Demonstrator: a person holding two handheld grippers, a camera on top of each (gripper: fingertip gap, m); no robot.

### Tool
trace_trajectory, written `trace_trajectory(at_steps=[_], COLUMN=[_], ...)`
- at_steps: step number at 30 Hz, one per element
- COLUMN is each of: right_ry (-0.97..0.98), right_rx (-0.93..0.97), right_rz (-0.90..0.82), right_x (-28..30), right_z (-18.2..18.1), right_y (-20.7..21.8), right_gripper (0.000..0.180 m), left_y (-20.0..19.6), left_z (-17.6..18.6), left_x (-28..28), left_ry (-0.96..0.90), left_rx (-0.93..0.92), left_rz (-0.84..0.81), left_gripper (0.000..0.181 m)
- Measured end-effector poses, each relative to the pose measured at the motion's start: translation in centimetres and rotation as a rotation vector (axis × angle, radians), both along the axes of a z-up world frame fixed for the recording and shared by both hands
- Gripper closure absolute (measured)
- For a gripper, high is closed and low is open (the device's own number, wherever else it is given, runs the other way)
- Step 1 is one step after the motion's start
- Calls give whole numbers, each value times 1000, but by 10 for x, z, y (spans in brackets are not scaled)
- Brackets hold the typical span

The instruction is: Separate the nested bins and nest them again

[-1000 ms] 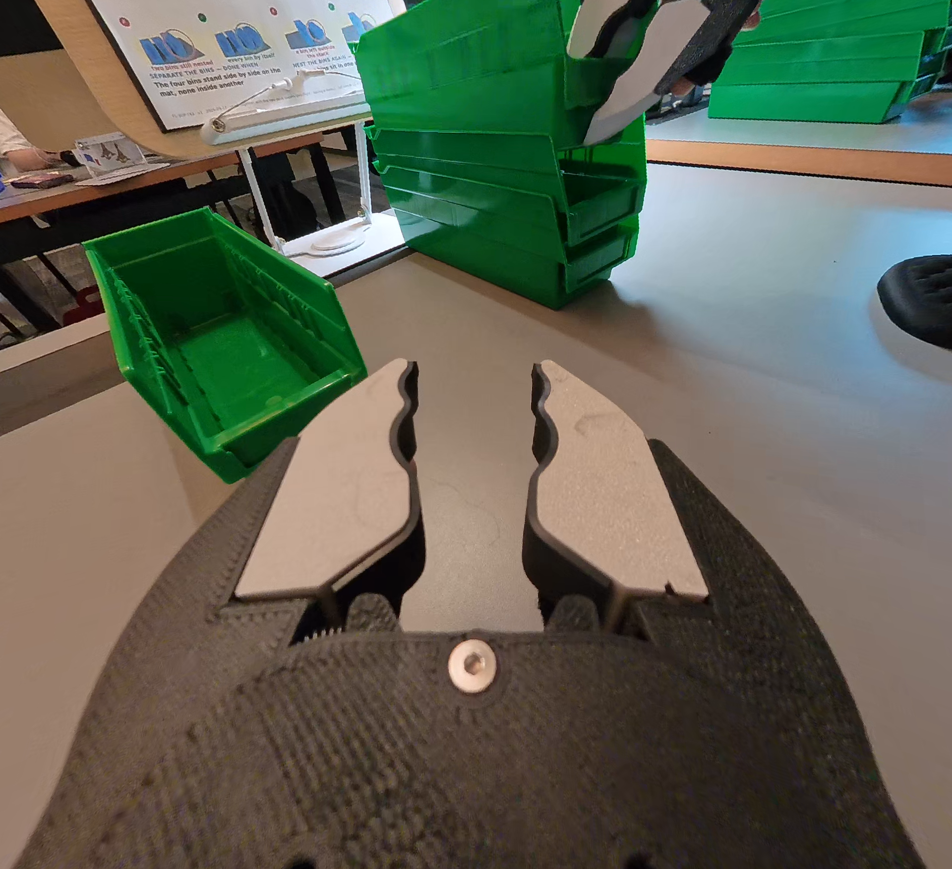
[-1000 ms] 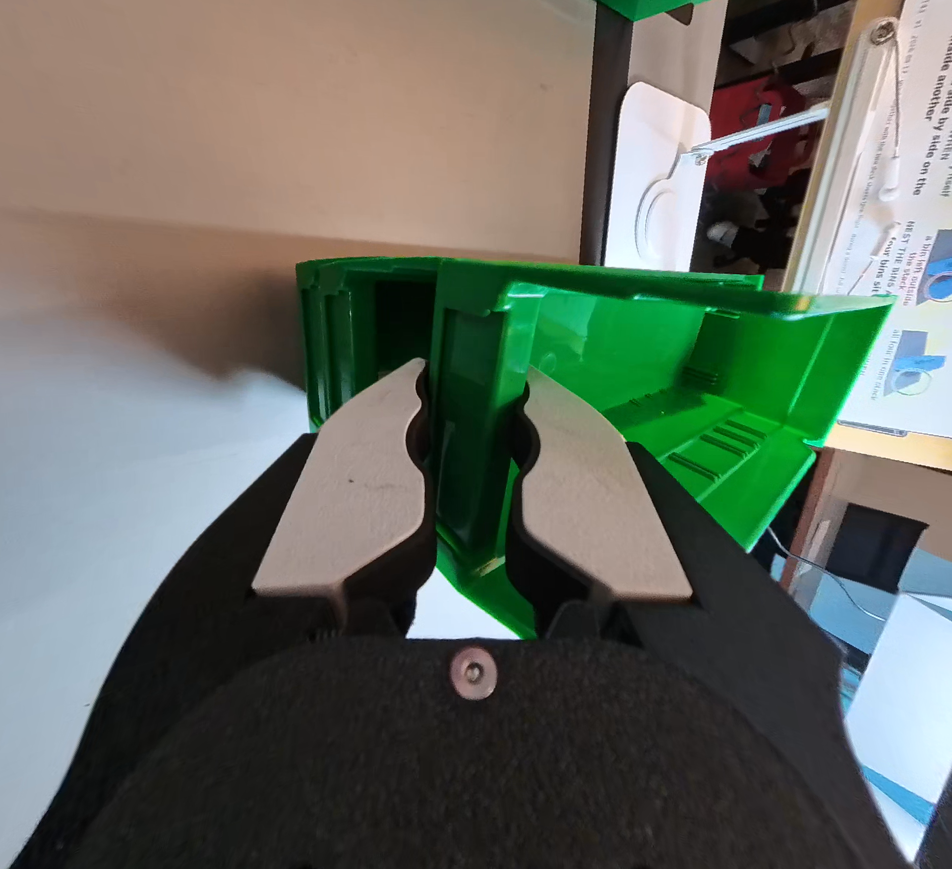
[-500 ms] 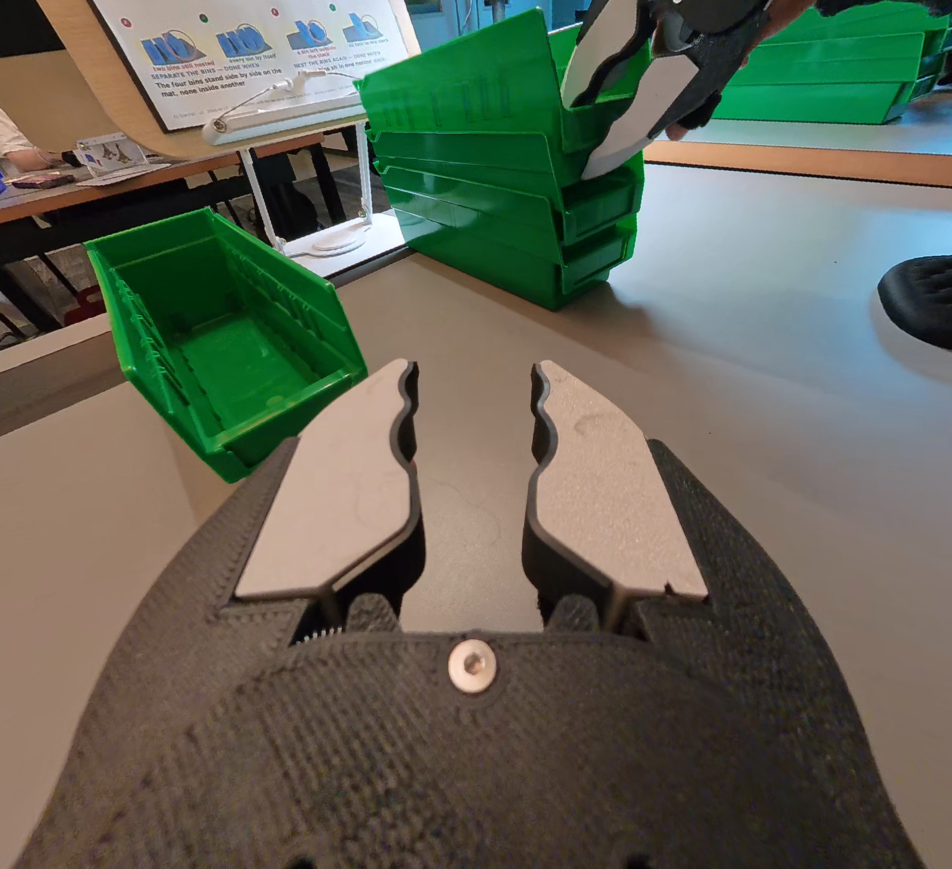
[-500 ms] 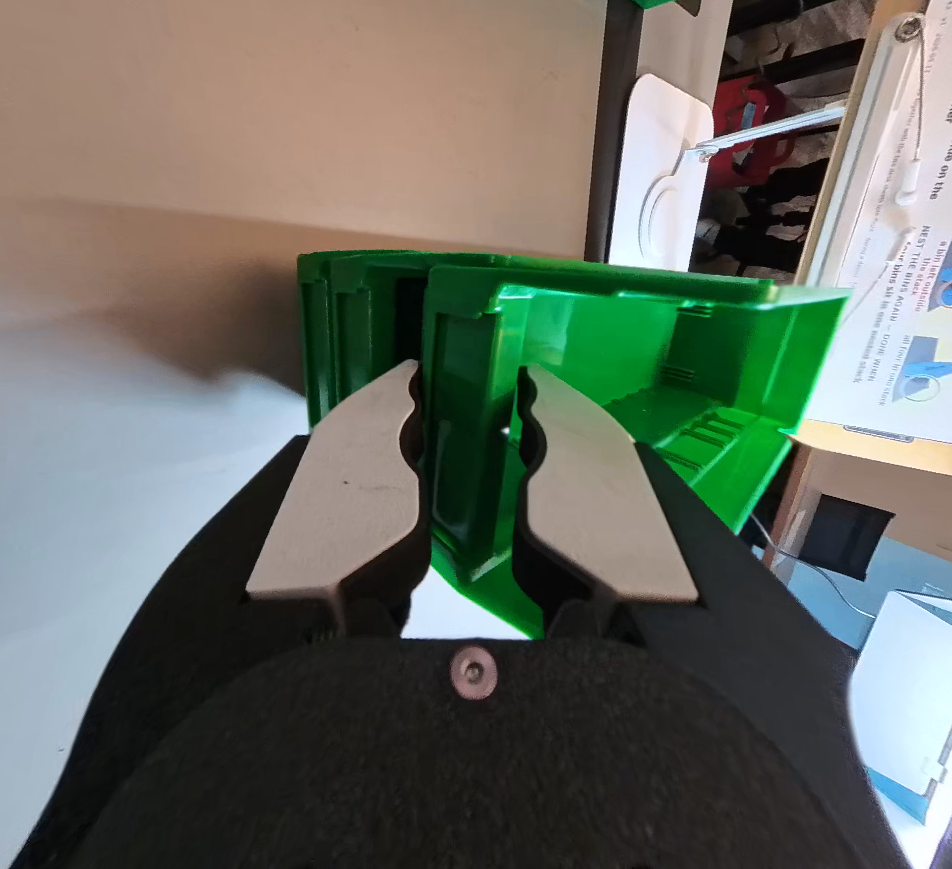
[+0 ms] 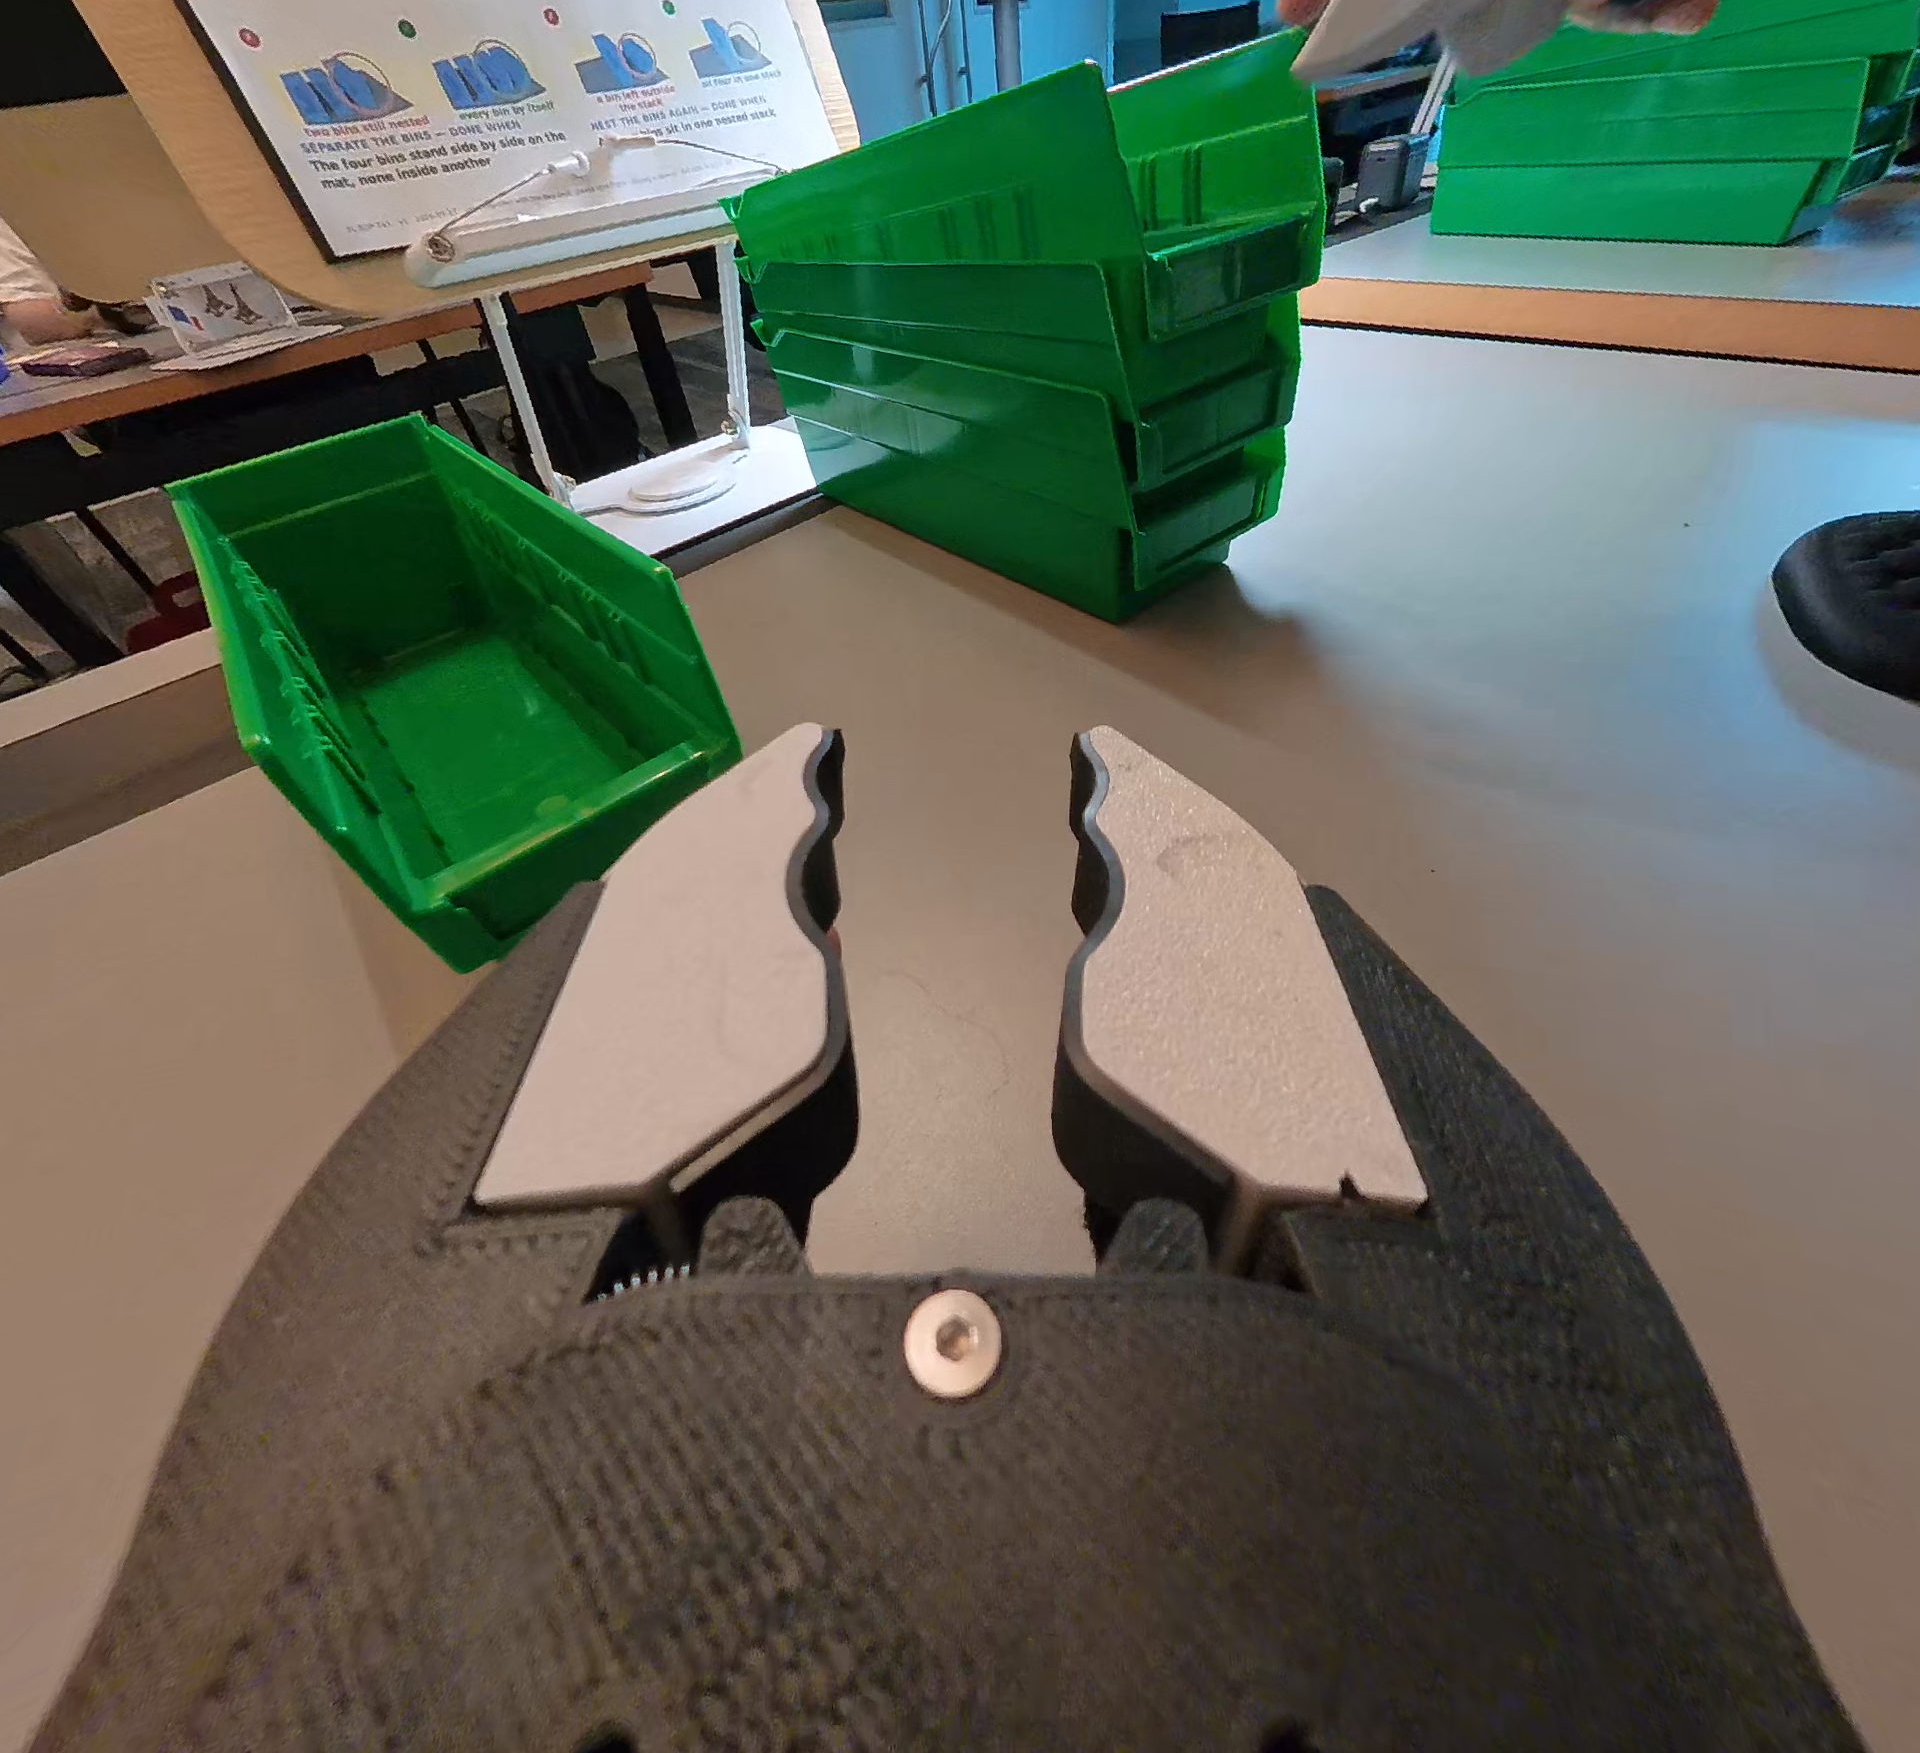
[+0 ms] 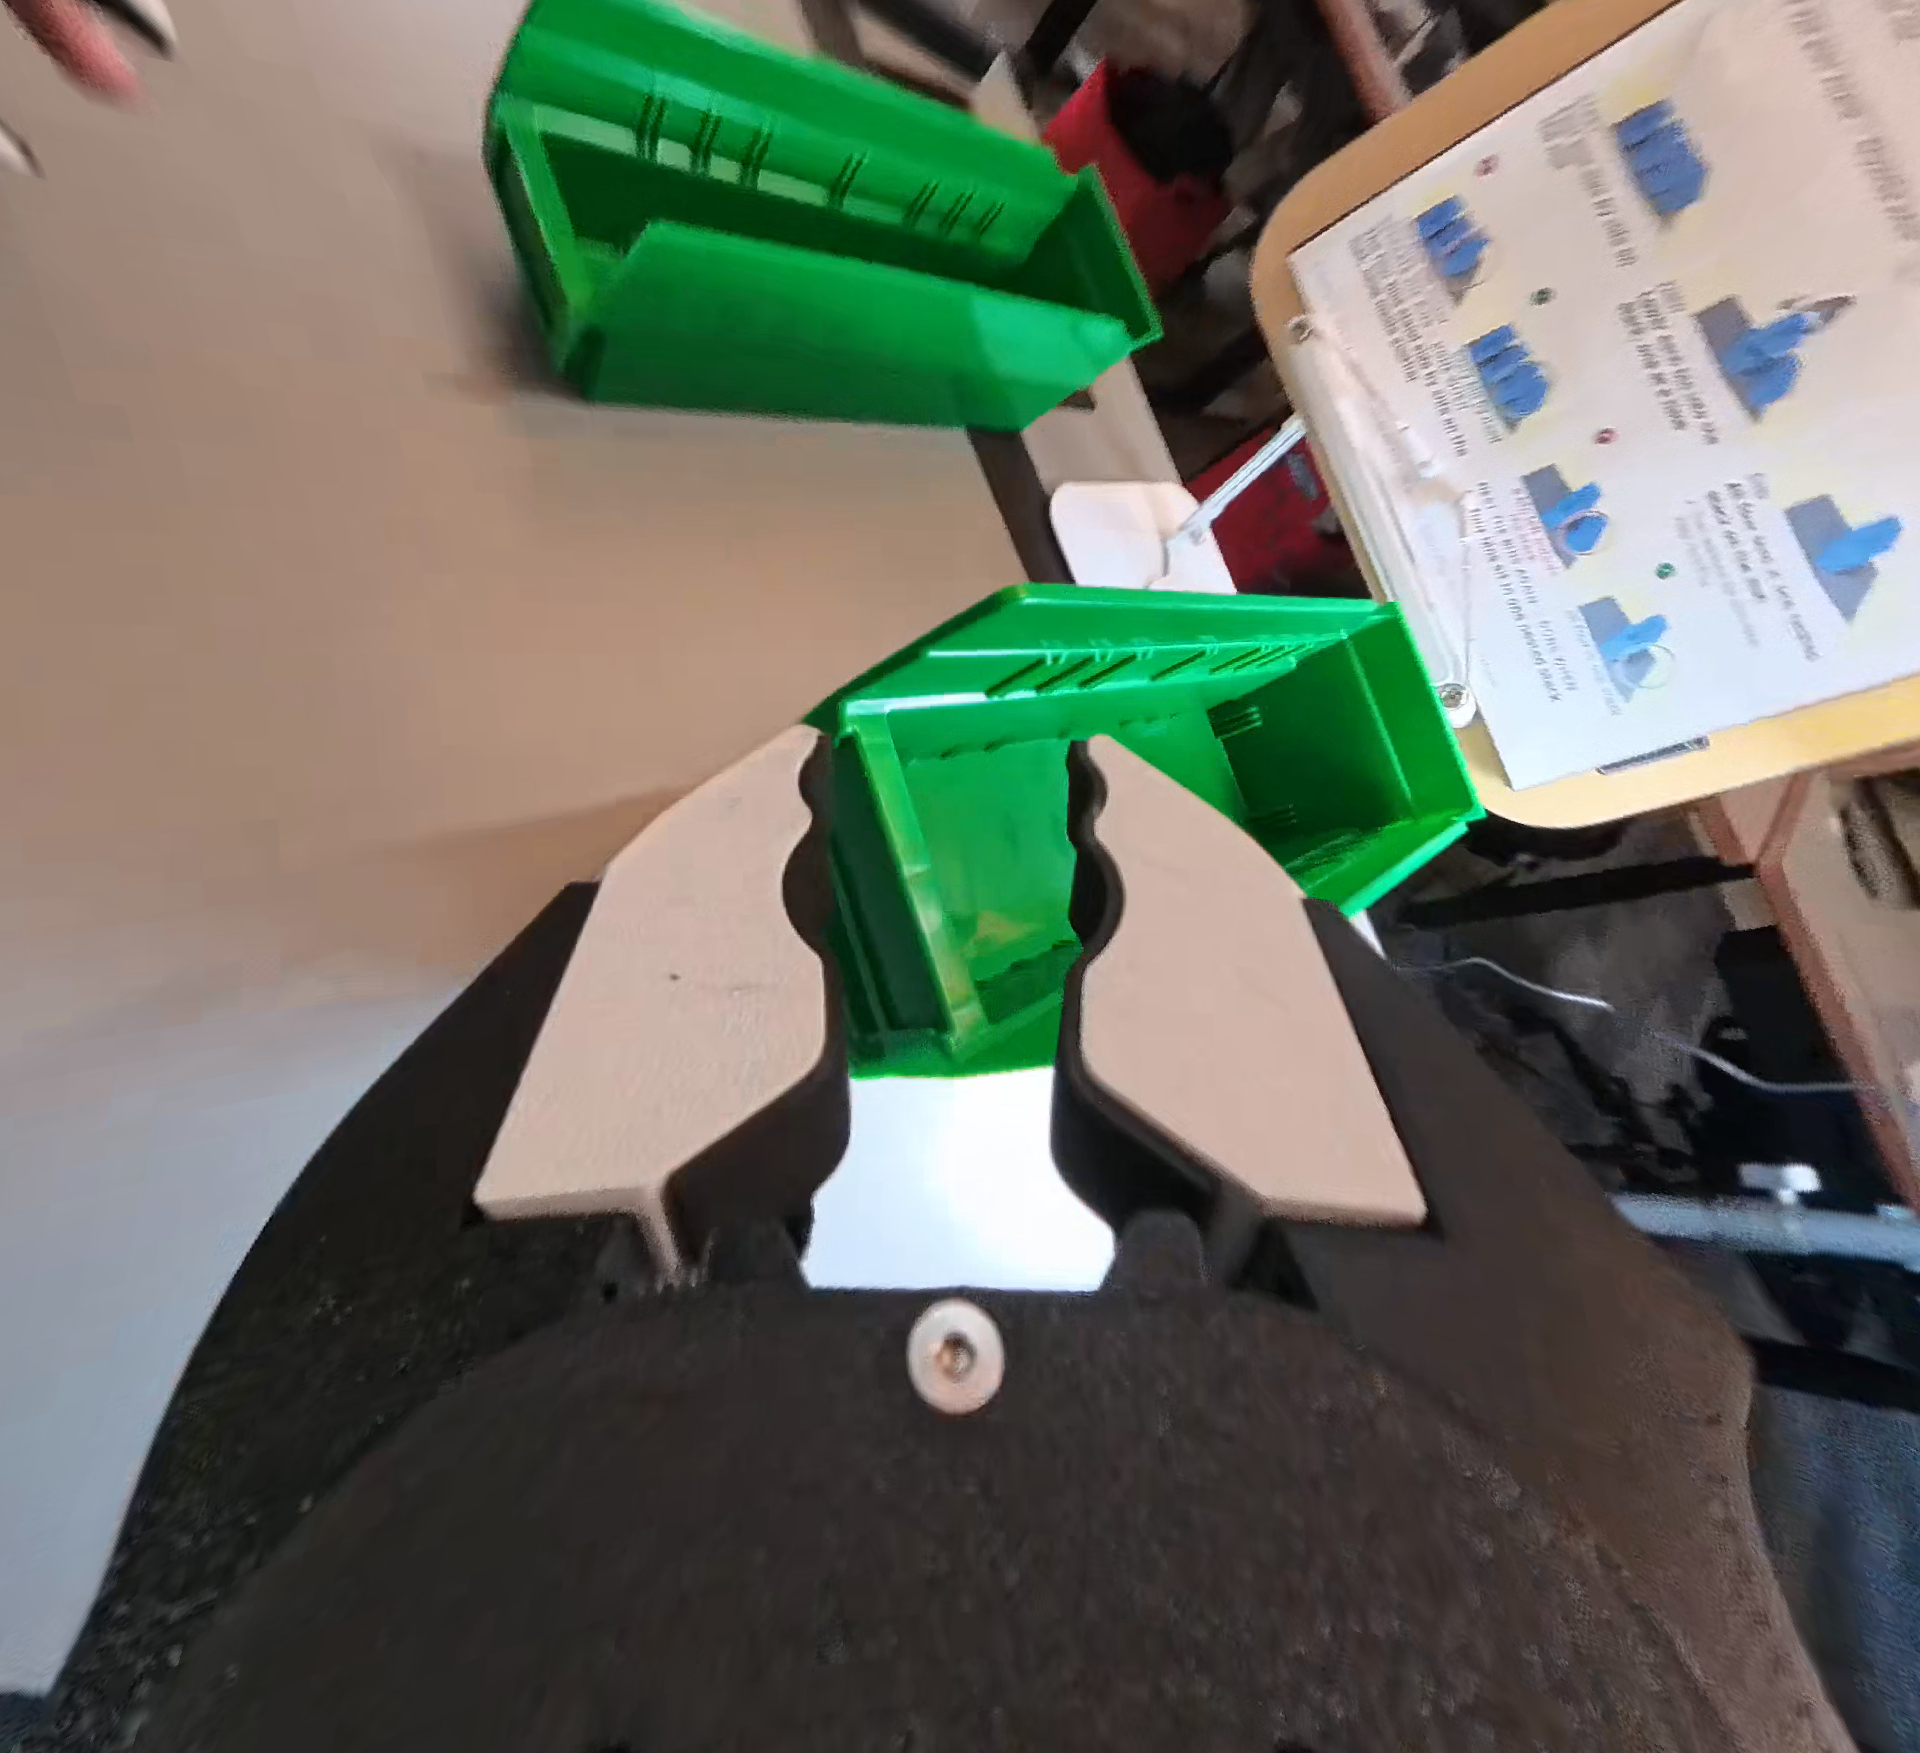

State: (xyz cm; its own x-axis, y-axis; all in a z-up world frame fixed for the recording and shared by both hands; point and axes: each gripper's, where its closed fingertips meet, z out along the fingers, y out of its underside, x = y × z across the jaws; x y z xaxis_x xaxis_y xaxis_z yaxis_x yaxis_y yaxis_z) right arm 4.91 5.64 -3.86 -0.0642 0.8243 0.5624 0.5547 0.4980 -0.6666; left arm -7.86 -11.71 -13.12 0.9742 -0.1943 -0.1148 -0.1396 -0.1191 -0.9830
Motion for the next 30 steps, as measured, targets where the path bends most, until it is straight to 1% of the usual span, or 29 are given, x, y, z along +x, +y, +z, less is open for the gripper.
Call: trace_trajectory(at_steps=[4, 7, 12, 15, 18, 21, 24, 27, 30], right_ry=[227, 339, 408, 455, 498, 530, 538, 558, 572], right_rx=[-143, -205, -236, -282, -308, -284, -323, -344, -357], right_rz=[-32, -90, -265, -338, -366, -384, -381, -379, -380], right_x=[21, 41, 77, 95, 104, 109, 110, 111, 113], right_z=[18, 13, -27, -54, -76, -89, -91, -89, -91], right_y=[-21, -29, -16, -9, -5, 1, 3, 6, 6], right_gripper=[134, 130, 121, 116, 113, 112, 111, 112, 112], left_y=[0, 1, 2, 3, 5, 7, 14, 28, 44], left_z=[0, -2, -3, -6, -9, -10, -1, 5, 10], left_x=[-1, -1, -2, -2, -3, -6, -25, -44, -64], left_ry=[-4, -10, -15, -13, -15, -4, 88, 181, 287], left_rx=[-1, -7, -14, -21, -35, -37, -17, -109, -173], left_rz=[3, 5, 8, 13, 15, 27, 79, 68, 76], left_gripper=[139, 139, 138, 138, 139, 138, 138, 134, 136])
